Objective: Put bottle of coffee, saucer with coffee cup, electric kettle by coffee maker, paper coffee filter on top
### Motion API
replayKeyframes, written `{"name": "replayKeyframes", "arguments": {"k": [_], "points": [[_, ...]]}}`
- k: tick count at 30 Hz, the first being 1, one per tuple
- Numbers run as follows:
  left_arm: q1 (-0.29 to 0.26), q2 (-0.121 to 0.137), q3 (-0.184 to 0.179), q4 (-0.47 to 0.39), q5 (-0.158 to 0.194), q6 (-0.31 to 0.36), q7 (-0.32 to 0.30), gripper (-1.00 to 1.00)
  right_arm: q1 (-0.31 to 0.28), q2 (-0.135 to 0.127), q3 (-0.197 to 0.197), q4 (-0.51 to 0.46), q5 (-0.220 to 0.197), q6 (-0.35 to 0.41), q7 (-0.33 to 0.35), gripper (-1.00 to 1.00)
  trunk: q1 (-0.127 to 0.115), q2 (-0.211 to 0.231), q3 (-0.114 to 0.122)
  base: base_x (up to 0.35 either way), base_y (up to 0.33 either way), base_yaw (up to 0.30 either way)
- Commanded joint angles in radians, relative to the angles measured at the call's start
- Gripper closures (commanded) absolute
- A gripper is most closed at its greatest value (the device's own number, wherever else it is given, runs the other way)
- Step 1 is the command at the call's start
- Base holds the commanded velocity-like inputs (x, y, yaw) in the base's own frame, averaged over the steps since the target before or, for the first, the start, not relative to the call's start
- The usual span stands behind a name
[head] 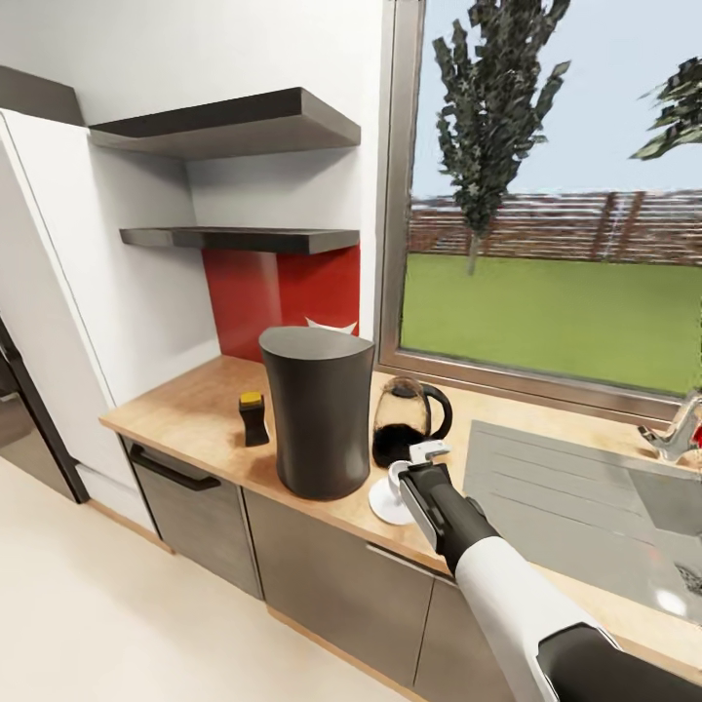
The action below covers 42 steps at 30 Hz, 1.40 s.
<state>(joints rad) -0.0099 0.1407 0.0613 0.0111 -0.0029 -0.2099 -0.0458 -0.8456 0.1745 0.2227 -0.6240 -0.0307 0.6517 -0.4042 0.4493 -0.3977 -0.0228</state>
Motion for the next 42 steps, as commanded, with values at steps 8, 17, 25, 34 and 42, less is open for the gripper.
{"name": "replayKeyframes", "arguments": {"k": [8, 17, 25, 34, 42], "points": [[-0.001, 0.0, 0.006, 0.001, 0.0, -0.003, -0.005, -1.0, -0.001, 0.0, 0.003, 0.036, -0.004, -0.015, -0.004, 1.0, 0.001, -0.002, -0.002, 0.001, 0.0, -0.012], [-0.001, 0.0, 0.009, 0.001, 0.0, -0.003, -0.005, -1.0, -0.001, 0.0, 0.003, 0.044, -0.005, -0.036, -0.002, -1.0, 0.001, -0.002, -0.002, 0.0, 0.026, 0.0], [-0.001, 0.0, 0.008, 0.001, 0.0, -0.003, -0.005, -1.0, -0.001, 0.0, 0.001, 0.043, -0.005, -0.036, -0.002, -1.0, 0.001, -0.002, -0.002, 0.0, 0.001, 0.0], [-0.001, 0.0, 0.008, 0.001, 0.0, -0.003, -0.005, -1.0, -0.001, 0.0, -0.003, 0.029, -0.005, -0.034, -0.004, -1.0, 0.001, -0.002, -0.002, 0.0, 0.0, 0.0], [-0.001, 0.0, 0.006, 0.001, 0.0, -0.003, -0.006, -1.0, -0.001, 0.0, -0.003, -0.206, -0.005, -0.027, -0.003, -1.0, 0.001, -0.002, -0.002, 0.0, 0.0, 0.0]]}}
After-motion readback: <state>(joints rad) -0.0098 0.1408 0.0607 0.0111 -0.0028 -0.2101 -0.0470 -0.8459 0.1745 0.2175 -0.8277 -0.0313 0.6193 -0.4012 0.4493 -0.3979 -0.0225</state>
